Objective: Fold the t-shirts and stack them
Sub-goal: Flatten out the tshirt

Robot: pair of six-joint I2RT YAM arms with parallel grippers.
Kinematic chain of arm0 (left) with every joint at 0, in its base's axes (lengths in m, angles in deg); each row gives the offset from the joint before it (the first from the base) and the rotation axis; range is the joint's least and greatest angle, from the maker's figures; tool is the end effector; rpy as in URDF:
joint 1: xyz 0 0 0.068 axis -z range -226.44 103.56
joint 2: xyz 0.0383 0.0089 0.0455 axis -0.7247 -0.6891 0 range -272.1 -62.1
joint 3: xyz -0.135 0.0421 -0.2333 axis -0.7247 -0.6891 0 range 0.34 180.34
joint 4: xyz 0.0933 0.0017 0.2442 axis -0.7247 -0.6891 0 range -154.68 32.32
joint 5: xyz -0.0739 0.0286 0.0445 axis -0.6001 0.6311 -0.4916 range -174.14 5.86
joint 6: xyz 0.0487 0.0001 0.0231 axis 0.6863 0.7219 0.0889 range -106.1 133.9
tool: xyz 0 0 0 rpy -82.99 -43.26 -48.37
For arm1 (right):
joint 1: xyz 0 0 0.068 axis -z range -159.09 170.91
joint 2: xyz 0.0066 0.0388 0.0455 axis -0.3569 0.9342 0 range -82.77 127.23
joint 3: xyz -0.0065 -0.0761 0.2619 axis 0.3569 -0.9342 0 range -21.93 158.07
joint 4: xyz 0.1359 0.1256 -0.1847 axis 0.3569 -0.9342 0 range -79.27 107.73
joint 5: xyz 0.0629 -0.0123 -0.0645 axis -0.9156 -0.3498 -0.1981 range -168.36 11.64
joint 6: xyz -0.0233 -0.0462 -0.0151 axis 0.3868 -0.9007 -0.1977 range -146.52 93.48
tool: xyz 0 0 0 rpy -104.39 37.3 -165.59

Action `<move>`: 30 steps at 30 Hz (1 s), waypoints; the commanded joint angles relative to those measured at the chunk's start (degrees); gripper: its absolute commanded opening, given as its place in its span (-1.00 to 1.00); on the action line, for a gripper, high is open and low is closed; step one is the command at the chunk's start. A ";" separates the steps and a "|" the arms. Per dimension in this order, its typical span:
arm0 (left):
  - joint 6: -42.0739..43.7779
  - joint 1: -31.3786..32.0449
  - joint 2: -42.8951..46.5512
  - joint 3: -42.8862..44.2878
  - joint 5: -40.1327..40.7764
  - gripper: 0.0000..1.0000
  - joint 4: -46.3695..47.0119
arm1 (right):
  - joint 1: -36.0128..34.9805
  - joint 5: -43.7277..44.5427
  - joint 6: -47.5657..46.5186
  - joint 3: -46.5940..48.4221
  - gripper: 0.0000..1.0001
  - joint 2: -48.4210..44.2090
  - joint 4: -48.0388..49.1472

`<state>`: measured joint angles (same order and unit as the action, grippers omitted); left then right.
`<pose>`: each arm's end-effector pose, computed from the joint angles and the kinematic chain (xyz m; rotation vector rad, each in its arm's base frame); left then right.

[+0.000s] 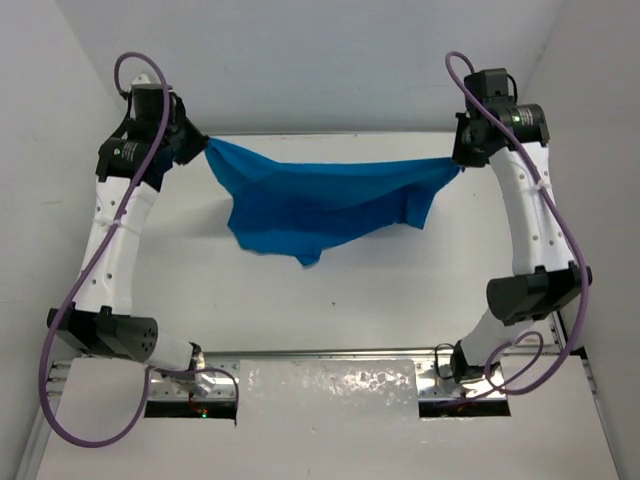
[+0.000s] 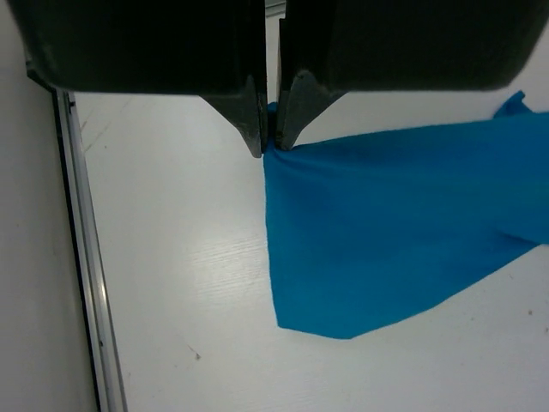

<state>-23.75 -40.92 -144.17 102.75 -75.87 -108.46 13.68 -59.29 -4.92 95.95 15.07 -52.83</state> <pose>0.2856 -0.0225 0.4611 -0.6673 2.0020 -0.3022 0.3329 0.0306 0.4323 0.4422 2.3545 -0.1755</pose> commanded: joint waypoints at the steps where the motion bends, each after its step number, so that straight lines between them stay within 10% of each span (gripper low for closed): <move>1: 0.83 -0.42 4.89 -0.37 3.68 -1.00 -1.94 | 0.28 1.93 0.10 -0.46 -1.00 -6.43 -1.77; 20: -1.99 -0.42 26.86 -7.58 5.70 -1.00 -16.18 | 0.19 -0.53 5.20 -19.98 -1.00 -32.27 -8.53; 30: -1.11 -0.42 8.01 -3.99 5.44 -1.00 0.85 | 0.28 -1.93 1.69 -2.33 -1.00 -9.02 0.59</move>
<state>-25.52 -40.92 -127.56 96.67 -71.24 -117.82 13.66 -61.11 -1.70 89.64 -3.62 -59.11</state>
